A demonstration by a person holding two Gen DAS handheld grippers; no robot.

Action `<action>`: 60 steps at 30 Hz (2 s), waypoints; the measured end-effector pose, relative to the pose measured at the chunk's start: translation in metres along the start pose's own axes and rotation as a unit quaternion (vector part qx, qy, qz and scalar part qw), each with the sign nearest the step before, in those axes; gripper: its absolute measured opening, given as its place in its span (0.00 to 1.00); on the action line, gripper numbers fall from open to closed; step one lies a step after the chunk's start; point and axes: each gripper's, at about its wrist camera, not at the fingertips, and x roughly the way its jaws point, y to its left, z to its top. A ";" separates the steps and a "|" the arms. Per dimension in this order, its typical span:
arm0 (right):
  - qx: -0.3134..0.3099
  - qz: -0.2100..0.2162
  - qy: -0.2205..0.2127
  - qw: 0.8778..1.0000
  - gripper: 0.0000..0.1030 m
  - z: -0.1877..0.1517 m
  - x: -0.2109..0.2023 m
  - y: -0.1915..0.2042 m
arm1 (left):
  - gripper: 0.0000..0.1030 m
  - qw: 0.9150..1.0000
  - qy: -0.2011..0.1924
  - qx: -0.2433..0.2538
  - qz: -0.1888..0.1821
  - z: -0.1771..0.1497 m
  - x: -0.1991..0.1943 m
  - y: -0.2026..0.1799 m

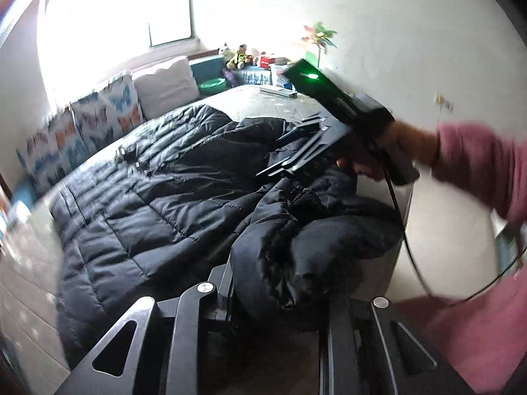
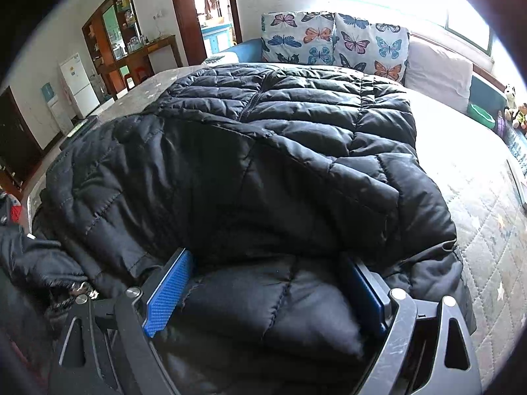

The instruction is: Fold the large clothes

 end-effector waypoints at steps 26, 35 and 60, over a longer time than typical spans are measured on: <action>-0.168 -0.029 -0.090 0.981 0.86 -0.083 -0.064 0.098 | 0.25 0.999 0.006 -0.044 -0.023 0.013 -0.012 0.015; -0.099 0.000 -0.074 0.992 0.30 -0.047 -0.062 0.084 | 0.55 1.000 0.004 -0.014 0.000 -0.003 -0.038 0.016; -0.043 0.018 -0.106 0.993 0.26 -0.019 -0.077 0.069 | 1.00 0.957 -0.003 0.136 0.258 -0.087 -0.029 0.009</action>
